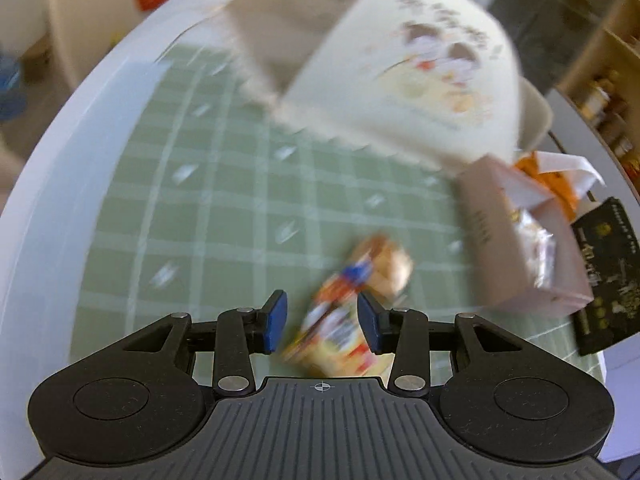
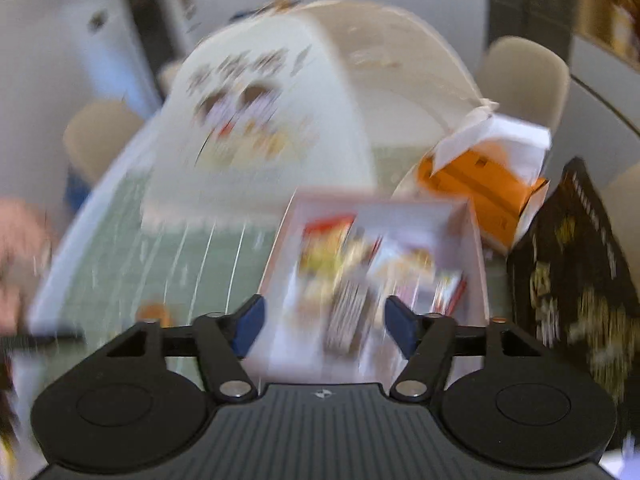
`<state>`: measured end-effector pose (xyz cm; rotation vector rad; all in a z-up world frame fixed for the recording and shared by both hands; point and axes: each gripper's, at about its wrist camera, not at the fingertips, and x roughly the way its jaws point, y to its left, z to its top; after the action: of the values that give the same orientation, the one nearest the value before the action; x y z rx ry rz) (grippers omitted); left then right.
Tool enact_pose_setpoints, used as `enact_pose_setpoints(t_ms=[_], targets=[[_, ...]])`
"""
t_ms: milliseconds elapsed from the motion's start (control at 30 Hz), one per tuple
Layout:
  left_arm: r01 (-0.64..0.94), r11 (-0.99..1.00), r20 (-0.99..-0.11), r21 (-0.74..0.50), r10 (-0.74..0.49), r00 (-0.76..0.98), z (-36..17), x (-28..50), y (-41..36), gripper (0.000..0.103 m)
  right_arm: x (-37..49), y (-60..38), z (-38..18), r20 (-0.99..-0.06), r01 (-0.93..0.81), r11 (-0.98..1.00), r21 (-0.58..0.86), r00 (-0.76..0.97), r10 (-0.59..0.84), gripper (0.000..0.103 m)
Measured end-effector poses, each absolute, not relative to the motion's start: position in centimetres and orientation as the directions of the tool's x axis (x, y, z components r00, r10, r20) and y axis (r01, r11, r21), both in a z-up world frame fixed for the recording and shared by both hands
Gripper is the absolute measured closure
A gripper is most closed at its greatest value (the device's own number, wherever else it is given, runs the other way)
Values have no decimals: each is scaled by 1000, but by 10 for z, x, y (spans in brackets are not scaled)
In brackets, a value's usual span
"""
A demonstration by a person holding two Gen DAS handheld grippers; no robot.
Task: Organize snacks
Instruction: 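Carry both packets over the pink box and open both grippers, then grasp the round cake packet with the left gripper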
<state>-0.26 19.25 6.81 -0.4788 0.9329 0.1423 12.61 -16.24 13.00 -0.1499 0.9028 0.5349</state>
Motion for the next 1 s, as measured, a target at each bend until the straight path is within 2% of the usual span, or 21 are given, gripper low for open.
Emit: enact_pose_setpoints(t_ms=[233,400,567,767,900,1000], targets=[[-296,888,-808,-352,-129,575,53,-28,187,59,20,-131,58,-893,-612,767,195,213,397,30],[-262,896,-785,-359,-138,604,64,-20,177,59,-3,-115,35,-926,-656,754,-44,311,216,28],[-397,834,-783,-383,-65,619,60,-16,196,59,16,-135,40,-883,-515,831,-211,466,64,28],[-444,783,-795,-436,-103,597,42,14,192,59,24,-154,43,-900,-434,900,-33,405,163,28],[-296,854,-802,-427,-207,561,39,43,152,58,18,-161,42,-895,-438,899,-12,406,186,28],[-211,856,-753,-473,-268,601,50,57,134,59,19,-169,40,-894,-433,901,-2,404,192,28]])
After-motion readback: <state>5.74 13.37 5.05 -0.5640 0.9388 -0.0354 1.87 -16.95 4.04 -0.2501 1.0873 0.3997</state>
